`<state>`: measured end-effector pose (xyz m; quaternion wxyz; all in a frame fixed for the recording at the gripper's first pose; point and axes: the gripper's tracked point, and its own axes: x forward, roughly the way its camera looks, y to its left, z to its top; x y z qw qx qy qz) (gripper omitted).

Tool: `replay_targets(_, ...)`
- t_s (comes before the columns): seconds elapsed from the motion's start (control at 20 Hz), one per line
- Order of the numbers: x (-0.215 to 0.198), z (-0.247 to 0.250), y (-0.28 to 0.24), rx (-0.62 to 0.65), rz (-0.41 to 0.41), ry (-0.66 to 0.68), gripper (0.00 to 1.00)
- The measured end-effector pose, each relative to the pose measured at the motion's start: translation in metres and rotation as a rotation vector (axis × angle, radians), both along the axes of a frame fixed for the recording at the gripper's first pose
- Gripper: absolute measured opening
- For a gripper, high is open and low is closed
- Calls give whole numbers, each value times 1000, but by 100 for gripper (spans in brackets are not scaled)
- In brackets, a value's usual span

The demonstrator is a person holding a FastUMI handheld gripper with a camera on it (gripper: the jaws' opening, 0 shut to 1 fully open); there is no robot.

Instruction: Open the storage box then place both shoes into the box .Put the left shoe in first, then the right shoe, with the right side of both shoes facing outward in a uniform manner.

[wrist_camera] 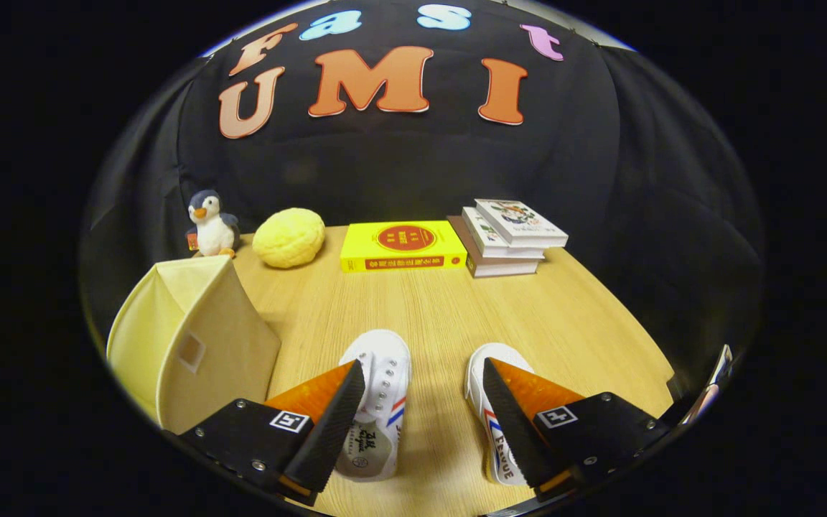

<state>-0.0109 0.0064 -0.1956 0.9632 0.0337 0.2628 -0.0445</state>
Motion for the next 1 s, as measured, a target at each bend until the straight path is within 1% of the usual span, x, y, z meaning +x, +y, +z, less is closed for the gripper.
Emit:
replay_targets(0.1,-7,-19,3,11,10,49,99)
replay_targets(0.2,-11,-36,8,22,27,98,96)
replay_targets(0.35,-10,-56,20,41,63,145,87)
replay_targets(0.45,-6,-65,28,40,93,178,82)
replay_targets(0.65,-1,-91,39,4,149,254,74)
replay_targets(0.7,-4,-95,42,-4,169,278,73)
replay_targets(0.85,0,-93,46,-28,204,250,64)
replay_targets(0.9,-2,-95,47,-18,198,256,61)
replay_targets(0.95,-1,-97,47,18,180,264,61)
replay_targets(1.0,-3,-98,50,80,161,288,61)
